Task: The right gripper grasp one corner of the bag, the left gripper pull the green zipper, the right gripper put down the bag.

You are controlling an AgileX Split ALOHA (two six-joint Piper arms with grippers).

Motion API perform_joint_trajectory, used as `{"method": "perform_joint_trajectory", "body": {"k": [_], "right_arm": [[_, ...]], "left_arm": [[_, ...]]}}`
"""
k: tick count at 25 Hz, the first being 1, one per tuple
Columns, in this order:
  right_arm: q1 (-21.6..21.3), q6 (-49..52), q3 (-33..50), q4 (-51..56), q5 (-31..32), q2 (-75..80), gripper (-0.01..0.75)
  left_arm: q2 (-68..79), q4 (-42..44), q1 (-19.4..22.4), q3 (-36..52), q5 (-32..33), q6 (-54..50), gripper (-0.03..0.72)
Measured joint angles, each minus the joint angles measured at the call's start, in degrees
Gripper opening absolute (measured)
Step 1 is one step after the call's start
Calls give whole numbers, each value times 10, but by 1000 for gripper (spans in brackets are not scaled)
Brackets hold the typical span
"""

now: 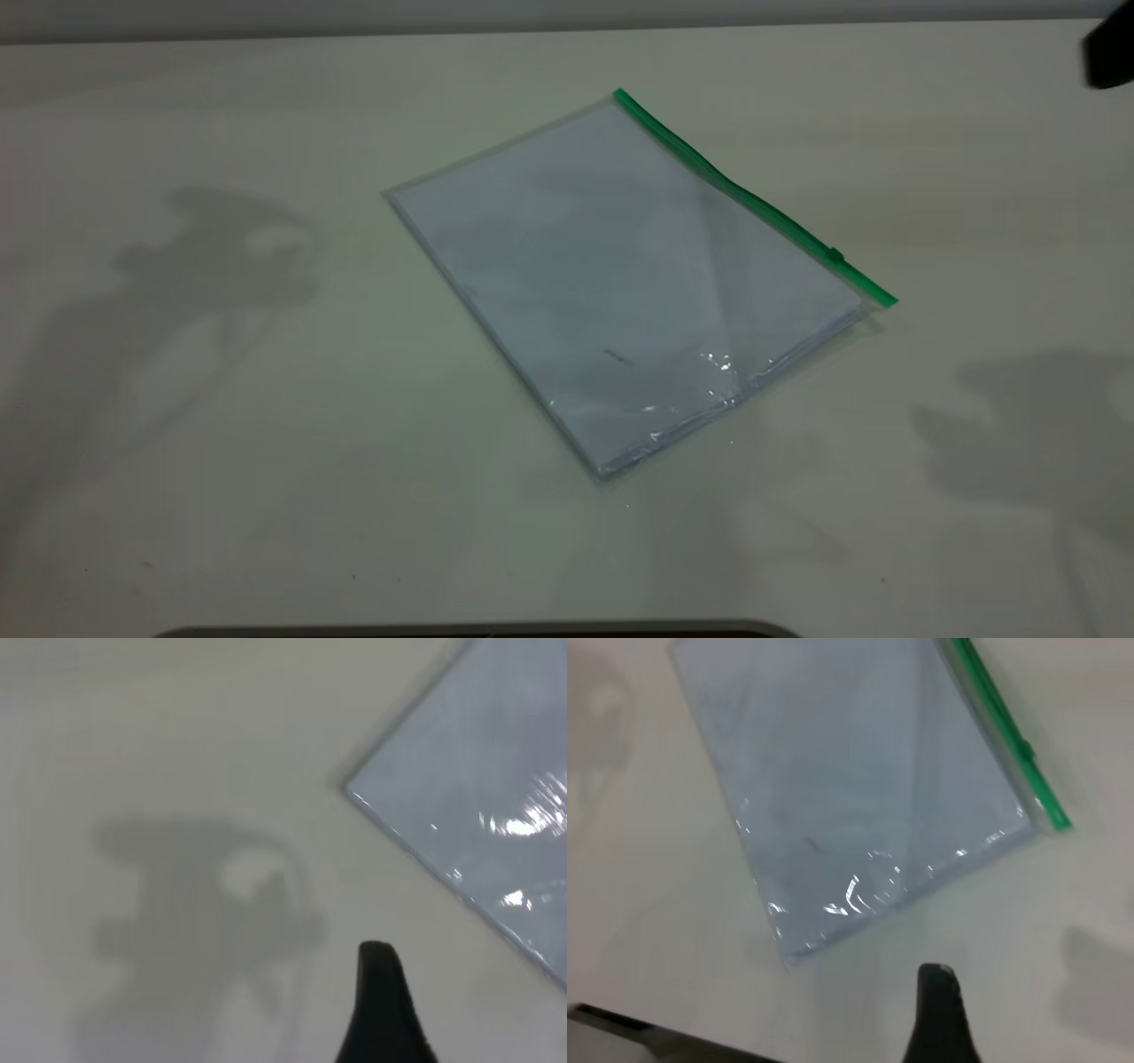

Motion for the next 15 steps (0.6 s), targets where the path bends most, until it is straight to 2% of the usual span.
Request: {"method": "perform_joint_trajectory", "body": {"k": [8, 15], "right_arm": [[0, -209, -12, 218, -15, 154, 591], [0, -272, -86, 266, 27, 301, 591]], "left_arm": [[52, -36, 0, -14, 3, 57, 577], [55, -38, 0, -15, -2, 58, 577]]}}
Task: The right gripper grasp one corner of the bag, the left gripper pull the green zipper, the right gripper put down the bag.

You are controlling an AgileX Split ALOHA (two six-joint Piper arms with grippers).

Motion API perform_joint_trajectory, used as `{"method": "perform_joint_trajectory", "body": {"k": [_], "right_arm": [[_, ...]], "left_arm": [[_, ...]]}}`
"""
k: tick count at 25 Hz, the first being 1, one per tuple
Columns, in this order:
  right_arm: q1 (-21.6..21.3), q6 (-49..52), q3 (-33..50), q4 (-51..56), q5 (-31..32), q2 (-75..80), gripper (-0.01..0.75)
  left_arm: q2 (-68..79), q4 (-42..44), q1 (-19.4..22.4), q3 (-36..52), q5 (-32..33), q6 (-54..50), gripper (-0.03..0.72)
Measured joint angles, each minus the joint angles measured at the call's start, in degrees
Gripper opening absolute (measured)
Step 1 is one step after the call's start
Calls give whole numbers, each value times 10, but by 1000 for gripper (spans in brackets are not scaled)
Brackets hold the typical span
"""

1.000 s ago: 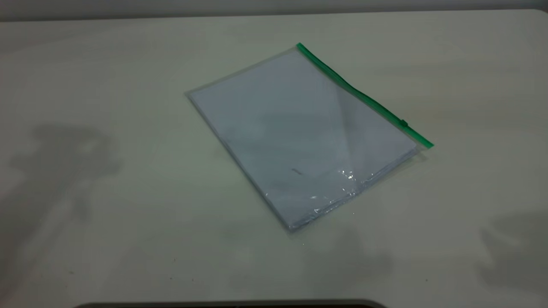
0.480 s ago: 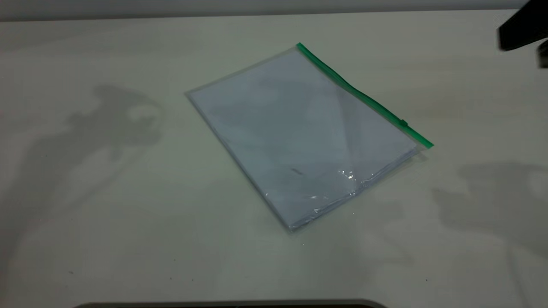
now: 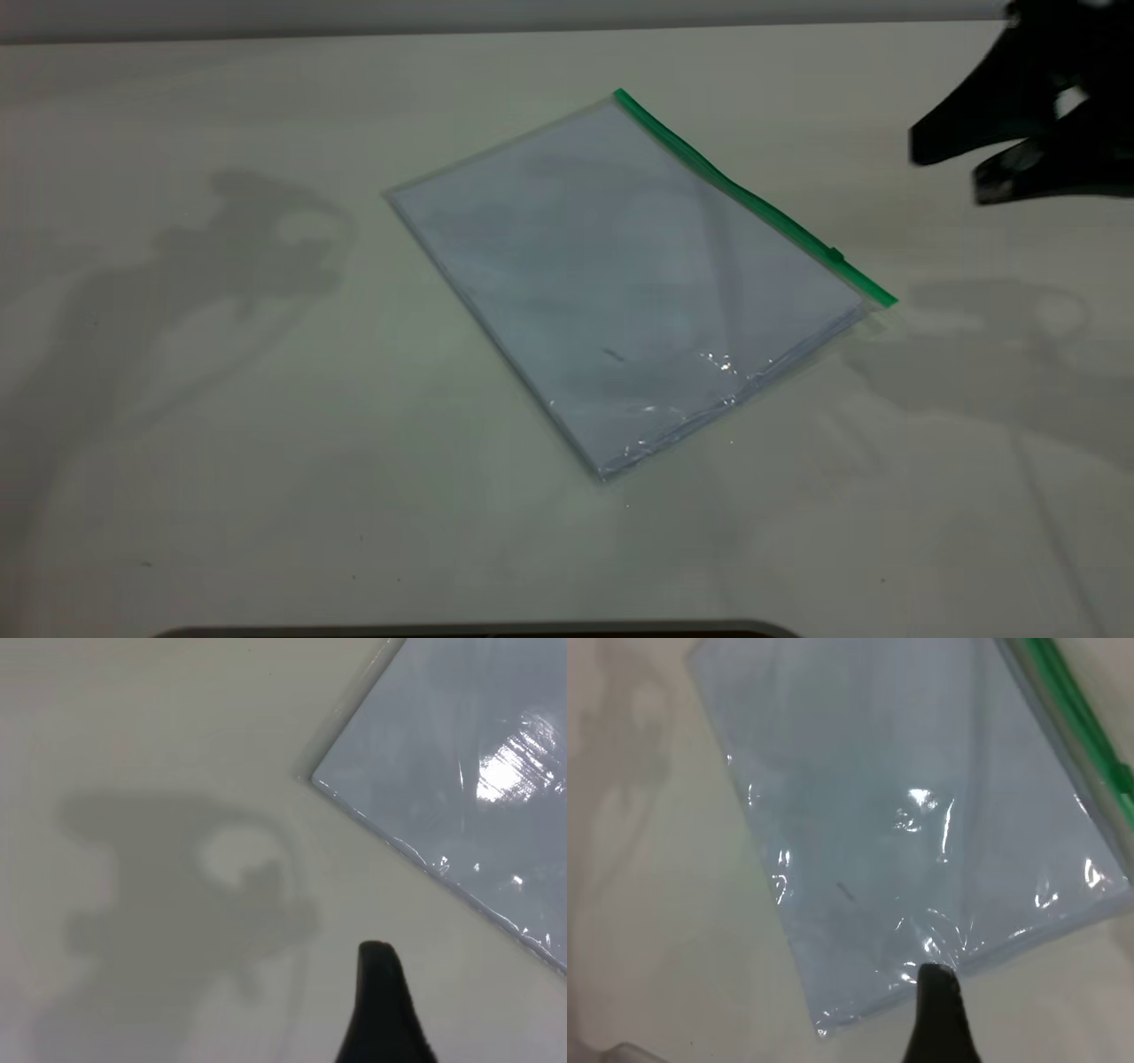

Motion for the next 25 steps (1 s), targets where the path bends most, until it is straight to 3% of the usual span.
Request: {"method": "perform_joint_trajectory", "body": {"k": [8, 17, 25], "right_arm": [[0, -66, -21, 64, 4, 100, 591], [-2, -175, -23, 194, 55, 200, 591], [-4, -218, -37, 208, 59, 273, 591]], "left_arm": [[0, -1, 0, 0, -15, 0, 577], [0, -1, 0, 0, -17, 1, 577], [0, -2, 0, 0, -27, 1, 577]]}}
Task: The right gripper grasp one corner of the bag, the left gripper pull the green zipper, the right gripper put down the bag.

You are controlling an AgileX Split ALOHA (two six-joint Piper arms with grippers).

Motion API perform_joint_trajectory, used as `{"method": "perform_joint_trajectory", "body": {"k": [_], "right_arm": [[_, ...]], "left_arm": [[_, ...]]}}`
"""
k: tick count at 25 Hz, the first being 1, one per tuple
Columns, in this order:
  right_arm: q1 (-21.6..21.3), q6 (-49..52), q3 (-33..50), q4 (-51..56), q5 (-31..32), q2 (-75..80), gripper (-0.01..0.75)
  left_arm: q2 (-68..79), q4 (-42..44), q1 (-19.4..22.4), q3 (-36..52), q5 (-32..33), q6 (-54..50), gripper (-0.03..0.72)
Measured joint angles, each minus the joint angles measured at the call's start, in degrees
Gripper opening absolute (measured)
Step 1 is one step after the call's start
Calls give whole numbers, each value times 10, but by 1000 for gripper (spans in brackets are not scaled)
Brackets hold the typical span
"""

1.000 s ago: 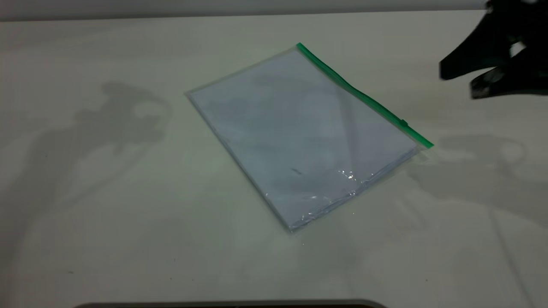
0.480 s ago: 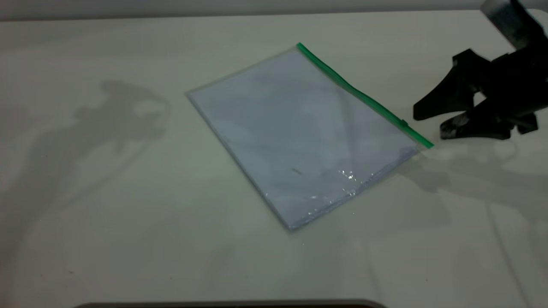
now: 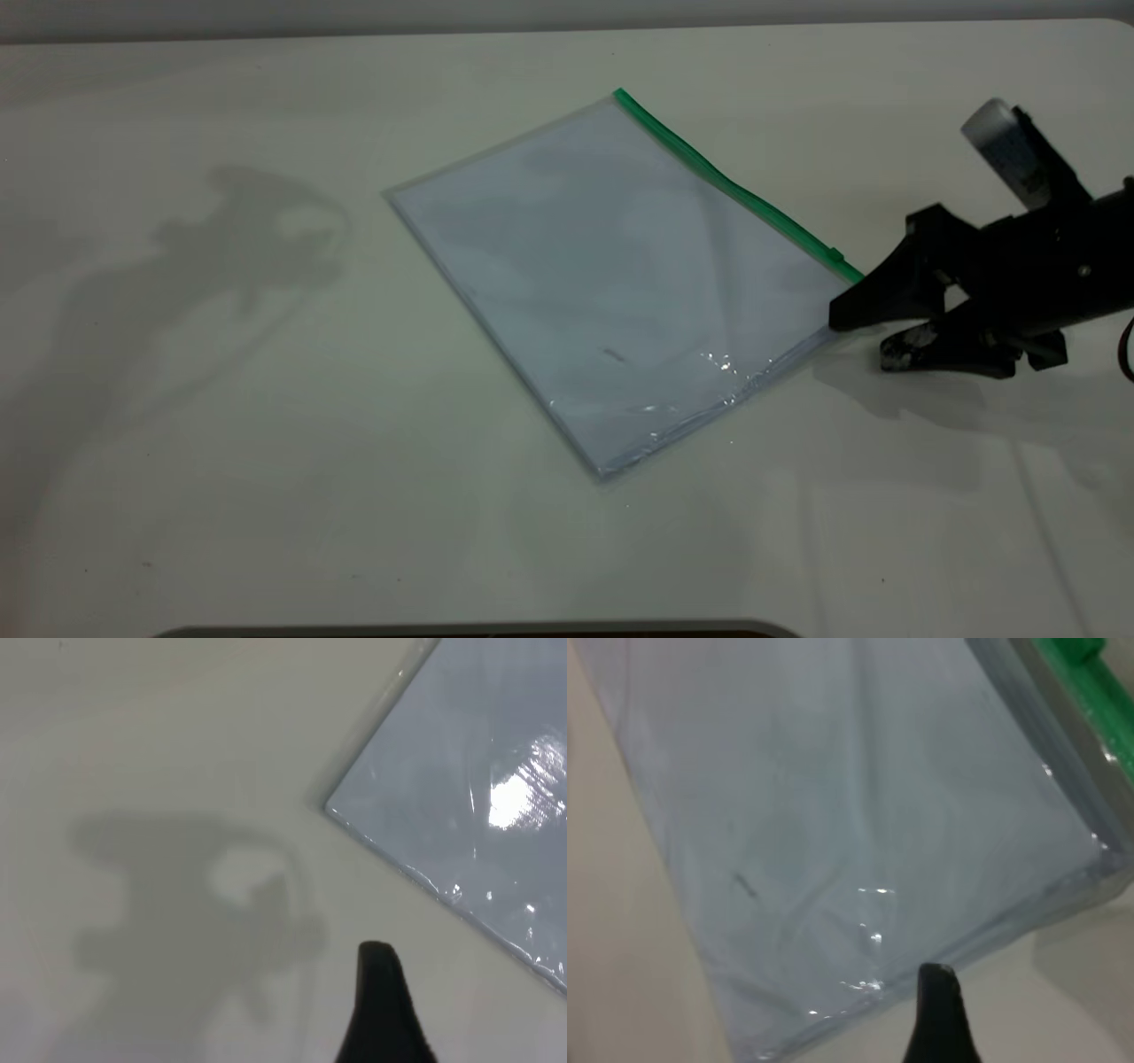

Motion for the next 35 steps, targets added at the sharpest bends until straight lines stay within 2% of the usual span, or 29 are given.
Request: {"method": "perform_joint_trajectory", "body": {"k": [12, 15, 20, 23, 35], "right_arm": [[0, -35, -66, 0, 39, 50, 578], [0, -38, -71, 0, 39, 51, 530], [0, -38, -71, 0, 39, 51, 378], [0, -38, -71, 0, 39, 51, 316], [0, -49, -89, 0, 46, 55, 274]], "left_arm": [[0, 0, 0, 0, -2, 0, 577], [0, -1, 0, 0, -4, 0, 577], [0, -3, 0, 0, -15, 0, 577], [0, -4, 0, 0, -15, 0, 577], [0, -10, 0, 0, -16, 3, 577]]}}
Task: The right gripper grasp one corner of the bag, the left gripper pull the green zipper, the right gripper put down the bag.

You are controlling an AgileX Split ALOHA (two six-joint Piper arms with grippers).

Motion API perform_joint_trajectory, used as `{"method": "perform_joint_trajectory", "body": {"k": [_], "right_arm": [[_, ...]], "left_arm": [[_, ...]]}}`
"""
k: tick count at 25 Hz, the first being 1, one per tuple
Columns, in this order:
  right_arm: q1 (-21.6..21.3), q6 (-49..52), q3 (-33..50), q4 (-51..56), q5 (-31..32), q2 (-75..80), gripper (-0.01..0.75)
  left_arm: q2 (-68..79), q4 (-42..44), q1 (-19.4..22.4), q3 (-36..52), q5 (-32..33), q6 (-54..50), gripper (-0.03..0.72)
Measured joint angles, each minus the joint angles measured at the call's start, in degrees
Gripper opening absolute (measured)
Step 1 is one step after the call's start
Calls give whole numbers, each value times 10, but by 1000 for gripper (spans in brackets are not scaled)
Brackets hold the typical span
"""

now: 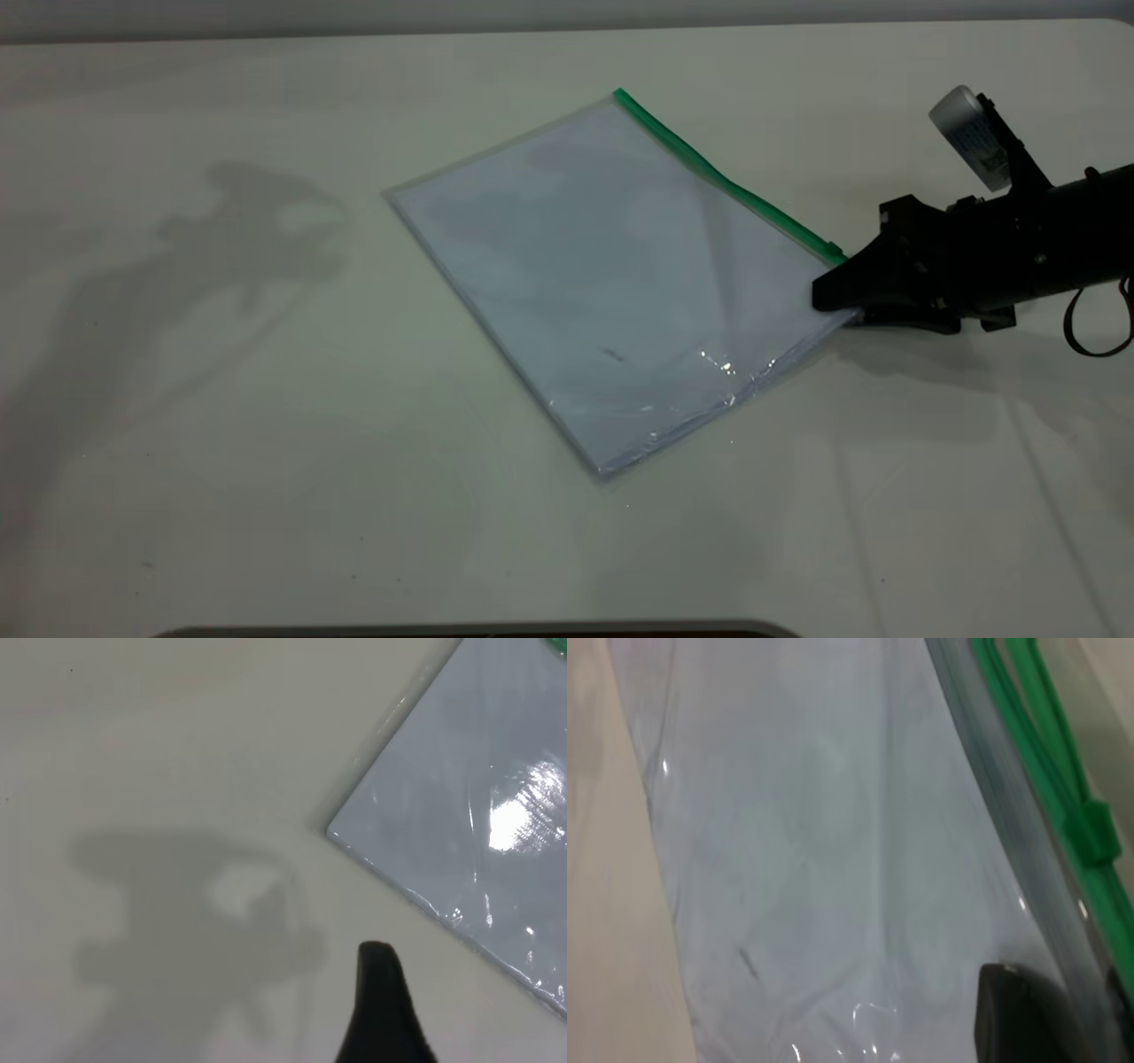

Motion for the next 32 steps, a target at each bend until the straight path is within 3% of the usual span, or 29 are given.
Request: {"method": "perform_joint_trajectory", "body": {"k": [7, 15, 19, 25, 32], "right_arm": [[0, -7, 0, 0, 32, 0, 38], [0, -25, -41, -52, 39, -25, 33], [1, -16, -65, -107, -3, -70, 33], [7, -14, -74, -134, -41, -133, 33], [94, -83, -74, -90, -74, -153, 33]], "left_arm": [[0, -1, 0, 0, -2, 4, 577], [1, -19, 0, 0, -37, 102, 577], [13, -82, -2, 0, -43, 194, 577], [45, -203, -42, -4, -47, 386, 577], [73, -301, -95, -42, -50, 541, 577]]}}
